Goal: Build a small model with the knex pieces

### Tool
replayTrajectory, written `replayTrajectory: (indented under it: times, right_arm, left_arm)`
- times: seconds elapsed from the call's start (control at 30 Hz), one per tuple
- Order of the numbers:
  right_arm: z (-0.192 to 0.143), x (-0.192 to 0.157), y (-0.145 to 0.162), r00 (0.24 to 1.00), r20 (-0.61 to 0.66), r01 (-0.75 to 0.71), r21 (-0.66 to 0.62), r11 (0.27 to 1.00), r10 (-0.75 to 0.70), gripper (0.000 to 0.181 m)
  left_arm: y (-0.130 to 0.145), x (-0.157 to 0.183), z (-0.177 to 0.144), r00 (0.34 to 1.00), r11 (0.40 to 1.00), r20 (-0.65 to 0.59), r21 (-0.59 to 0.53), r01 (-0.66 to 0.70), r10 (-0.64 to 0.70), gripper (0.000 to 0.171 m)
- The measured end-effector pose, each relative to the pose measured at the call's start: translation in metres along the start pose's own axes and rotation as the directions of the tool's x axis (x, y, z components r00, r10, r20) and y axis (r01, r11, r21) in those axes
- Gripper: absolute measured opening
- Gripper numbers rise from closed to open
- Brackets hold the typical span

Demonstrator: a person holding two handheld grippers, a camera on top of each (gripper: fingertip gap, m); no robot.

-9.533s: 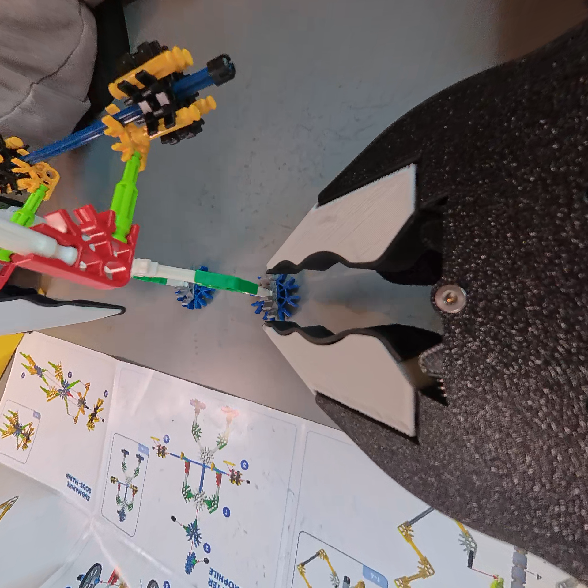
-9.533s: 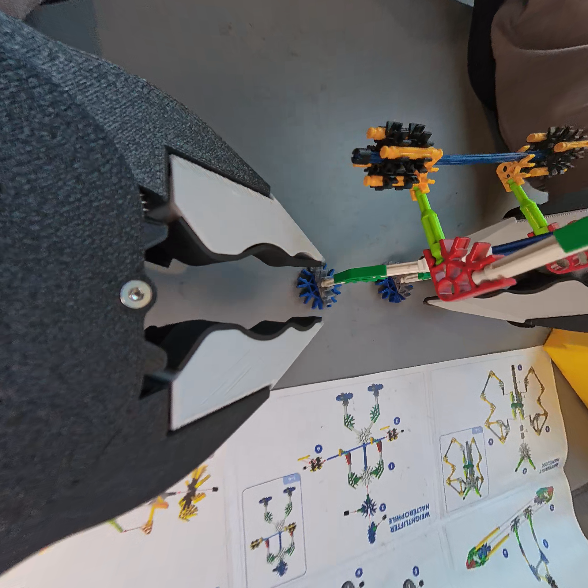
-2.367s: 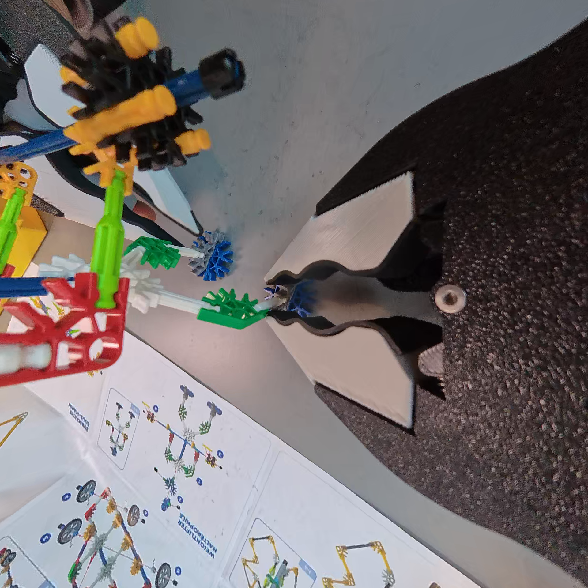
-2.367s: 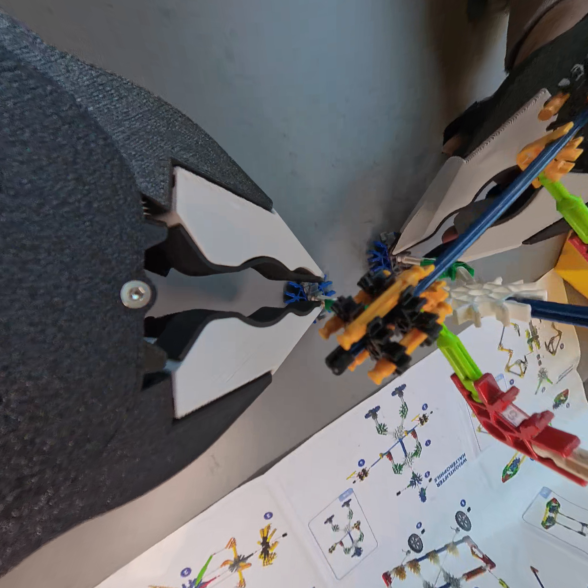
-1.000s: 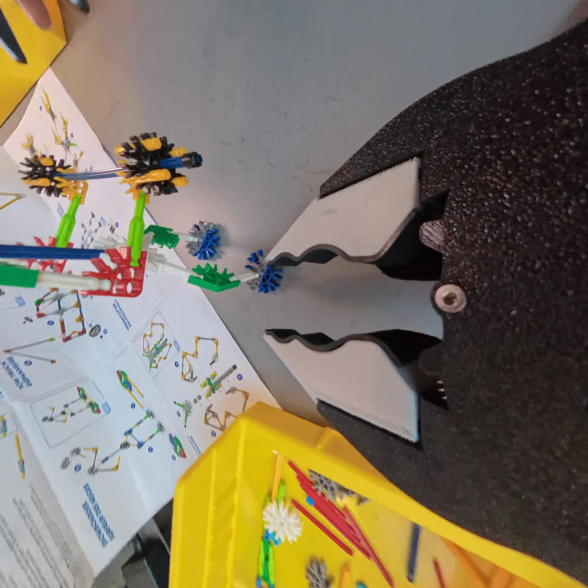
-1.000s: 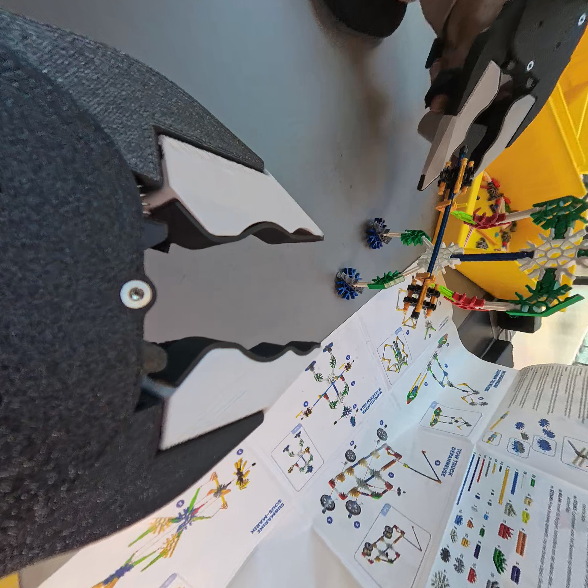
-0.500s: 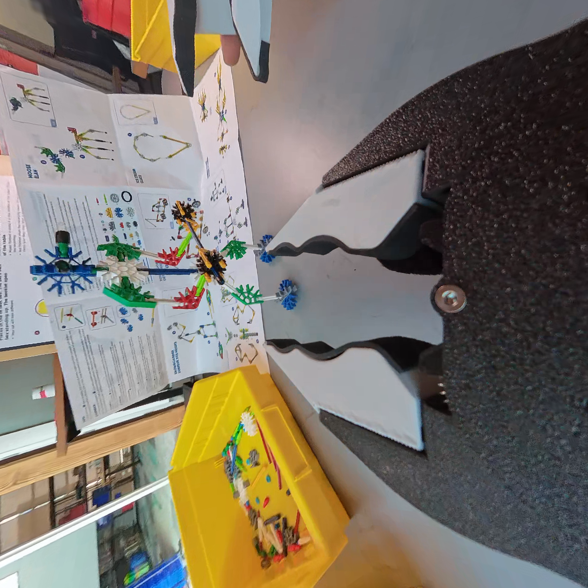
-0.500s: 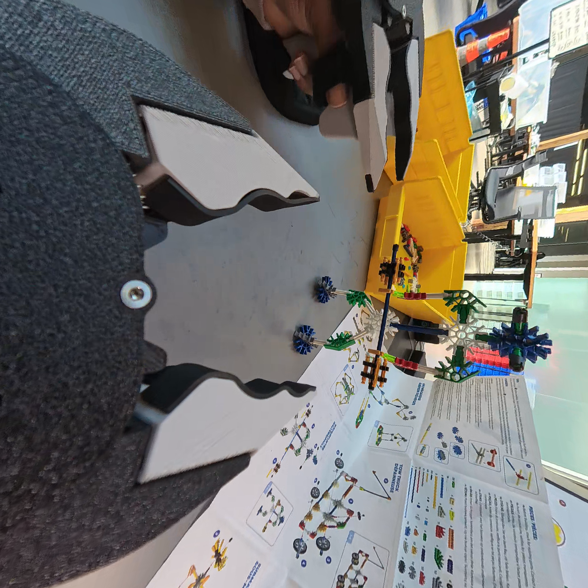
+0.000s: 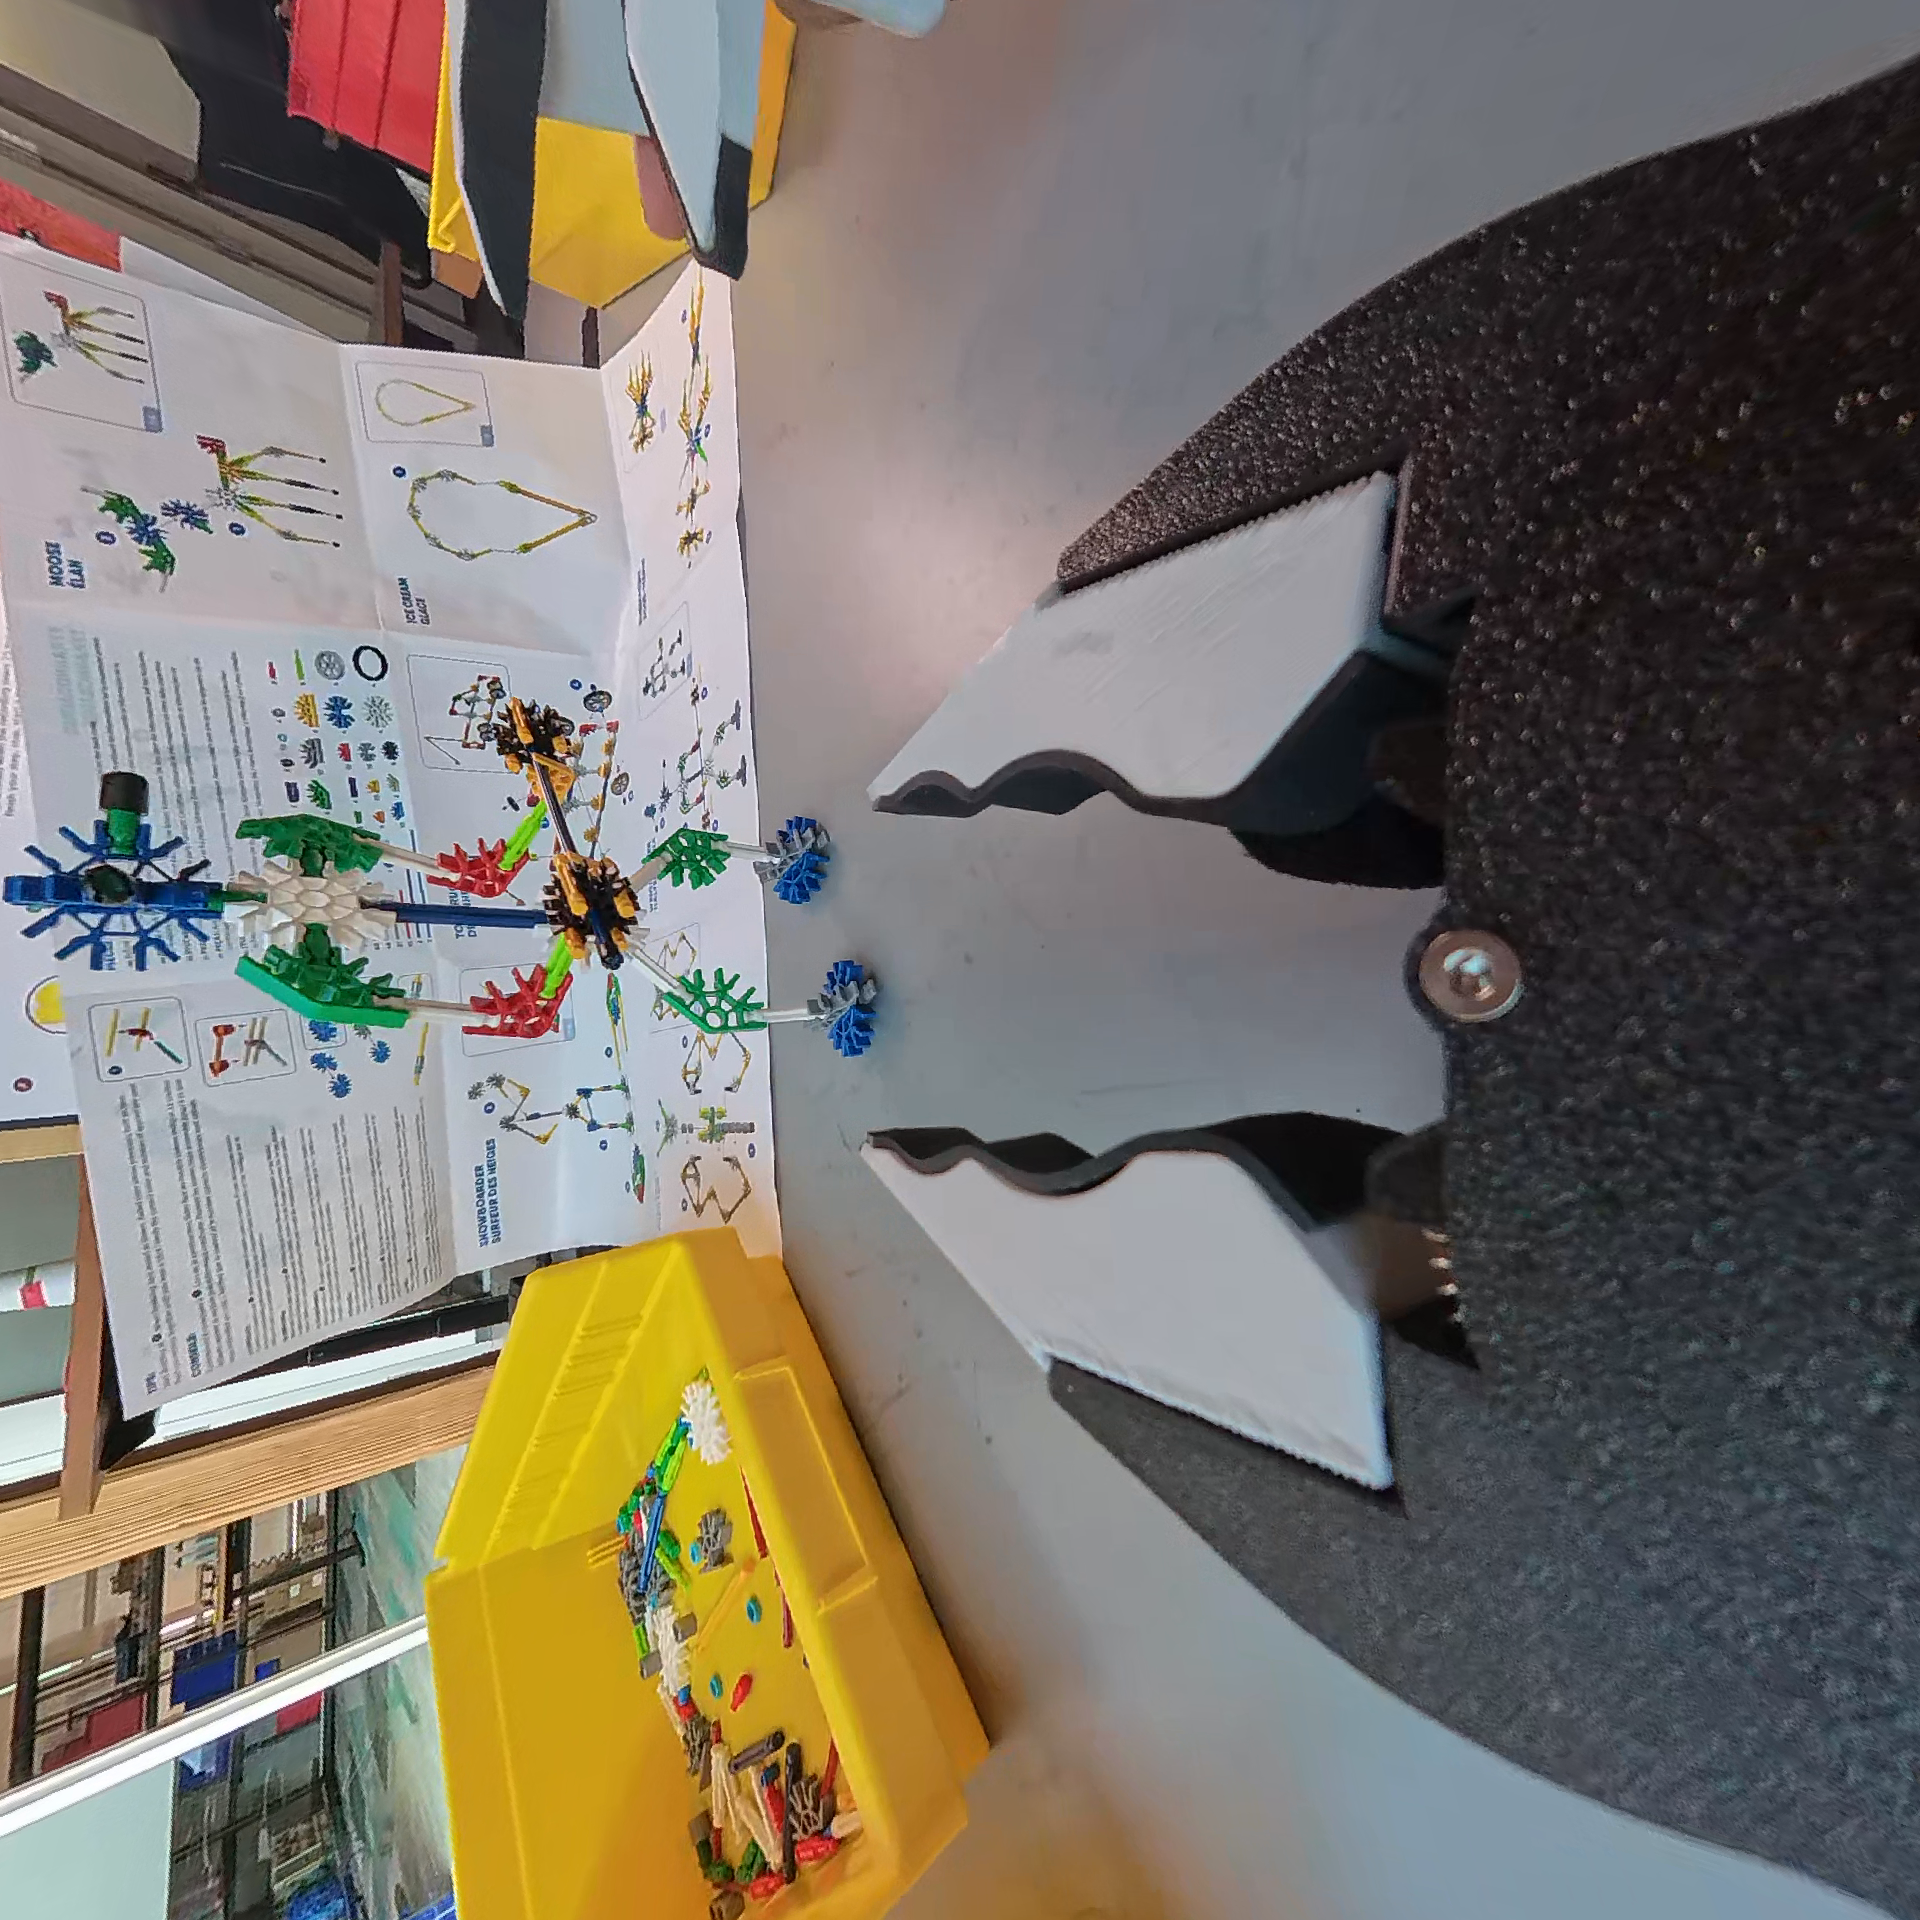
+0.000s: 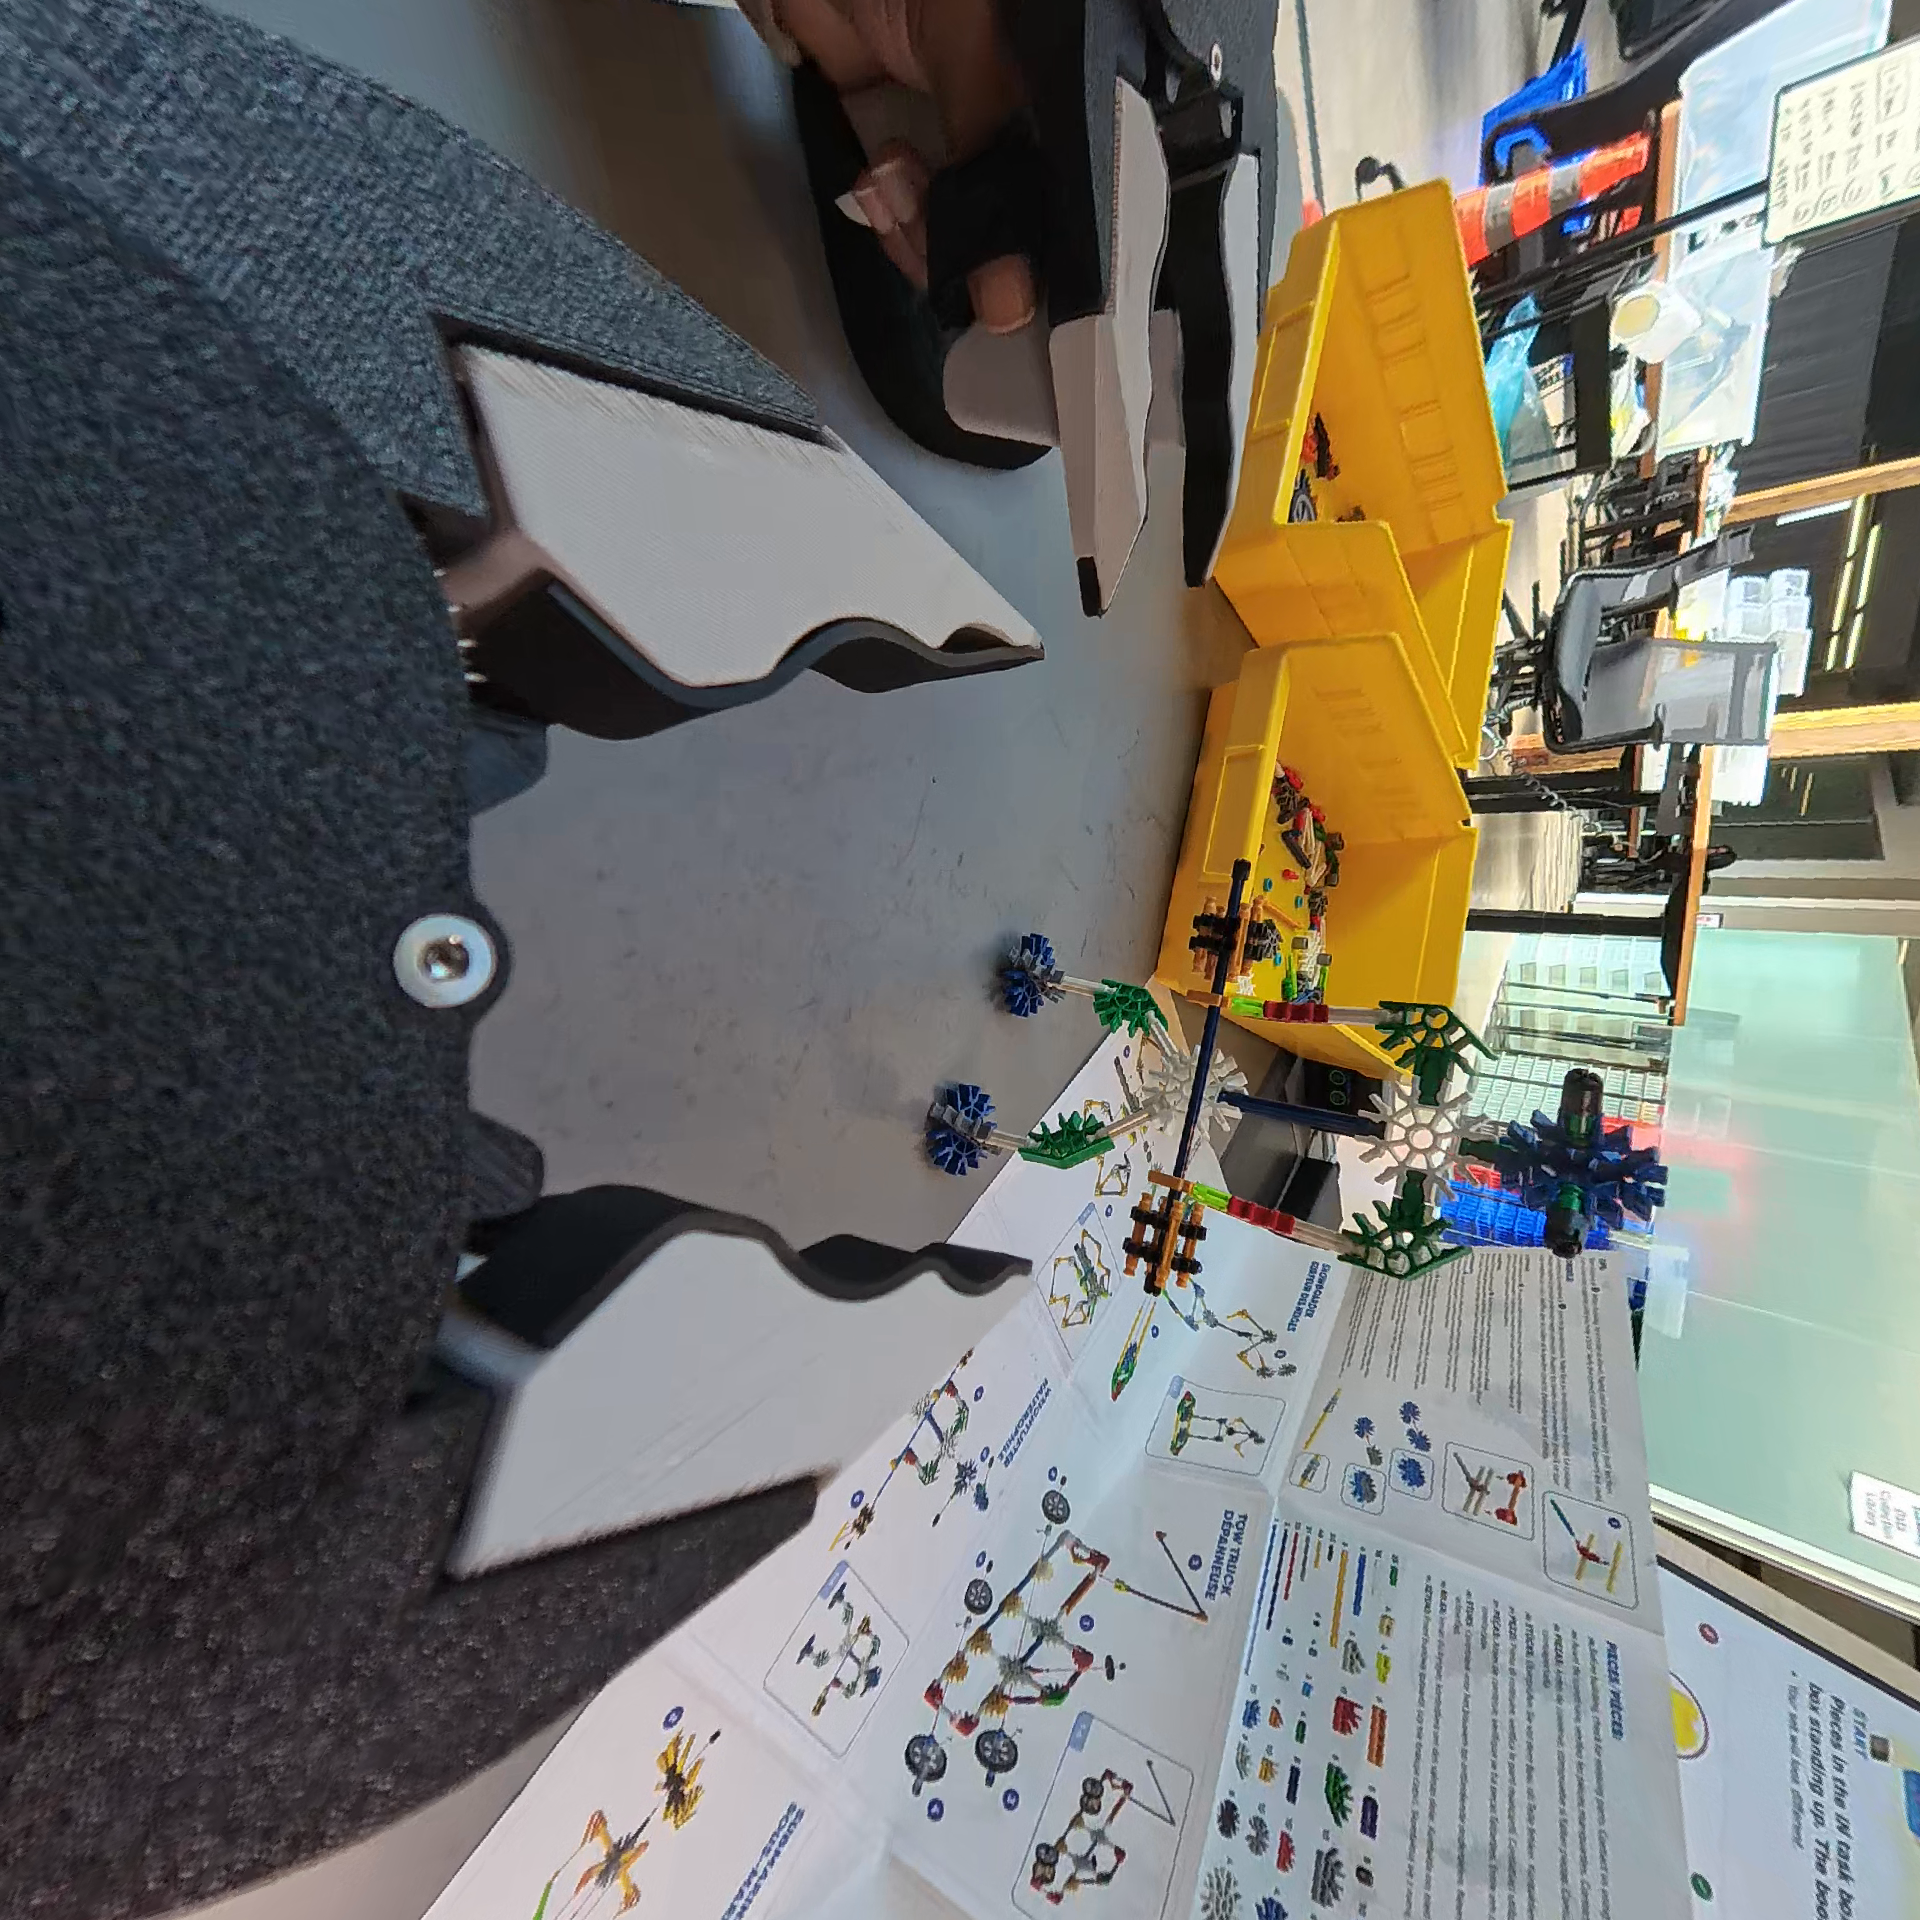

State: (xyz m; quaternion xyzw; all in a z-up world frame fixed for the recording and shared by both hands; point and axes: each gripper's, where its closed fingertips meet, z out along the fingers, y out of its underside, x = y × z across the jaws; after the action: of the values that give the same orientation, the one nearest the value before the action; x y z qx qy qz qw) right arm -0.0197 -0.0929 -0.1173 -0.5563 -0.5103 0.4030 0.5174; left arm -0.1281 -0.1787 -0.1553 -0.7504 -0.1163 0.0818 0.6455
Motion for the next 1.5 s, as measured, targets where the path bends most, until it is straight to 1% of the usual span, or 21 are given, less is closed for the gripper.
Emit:
replayTrajectory:
  times: [0.2, 0.3, 0.43, 0.57, 0.7, 0.8, 0.97, 1.07, 1.2, 1.37, 1.5]
  right_arm:
    - [-0.002, -0.001, -0.002, 1.0, 0.01, -0.007, 0.005, 1.0, 0.007, 0.107]
    - [-0.002, 0.003, -0.001, 1.0, 0.0, -0.006, -0.001, 1.0, 0.006, 0.107]
    - [-0.002, 0.007, 0.002, 1.0, -0.018, -0.007, -0.006, 1.0, 0.007, 0.107]
    - [0.001, 0.009, 0.008, 0.998, -0.061, -0.011, -0.027, 1.0, 0.009, 0.107]
    - [0.005, 0.012, 0.004, 0.993, -0.118, -0.004, -0.041, 0.999, -0.001, 0.107]
    - [0.01, 0.008, 0.0, 0.989, -0.147, -0.012, -0.056, 0.998, 0.004, 0.107]
    - [0.017, 0.003, -0.013, 0.977, -0.213, -0.038, -0.048, 0.998, 0.027, 0.107]
    - [0.02, 0.0, -0.016, 0.966, -0.258, -0.042, -0.048, 0.998, 0.029, 0.106]
    - [0.023, -0.006, -0.016, 0.953, -0.301, -0.05, -0.059, 0.997, 0.03, 0.106]
    - [0.028, -0.014, -0.015, 0.937, -0.348, -0.05, -0.068, 0.996, 0.023, 0.105]
    - [0.027, -0.017, -0.012, 0.926, -0.373, -0.088, -0.064, 0.994, 0.058, 0.104]
  left_arm:
    - [0.014, 0.01, 0.006, 0.999, 0.996, -0.027, -0.078, -0.038, 0.036, 0.06]
    - [0.017, 0.011, 0.007, 0.998, 0.994, -0.024, -0.094, -0.059, 0.057, 0.06]
    - [0.018, 0.011, 0.009, 0.998, 0.993, -0.028, -0.105, -0.05, 0.048, 0.06]
    - [0.012, 0.011, 0.009, 1.0, 0.995, -0.02, -0.098, -0.026, 0.024, 0.058]
    - [0.002, 0.017, 0.018, 1.0, 0.996, -0.028, -0.084, 0.008, -0.011, 0.058]
    - [-0.004, 0.017, 0.026, 1.0, 0.997, -0.016, -0.074, -0.008, 0.006, 0.058]
    - [-0.015, 0.015, 0.034, 0.999, 0.998, -0.038, -0.057, -0.033, 0.031, 0.06]
    - [-0.025, 0.012, 0.04, 0.998, 0.999, -0.067, -0.036, 0.0, -0.003, 0.061]
    - [-0.033, 0.017, 0.049, 0.993, 1.0, -0.116, -0.023, 0.0, -0.003, 0.062]
    - [-0.037, 0.03, 0.057, 0.979, 1.0, -0.203, -0.016, -0.005, 0.002, 0.062]
    - [-0.034, 0.03, 0.059, 0.971, 1.0, -0.237, -0.023, -0.012, 0.007, 0.064]
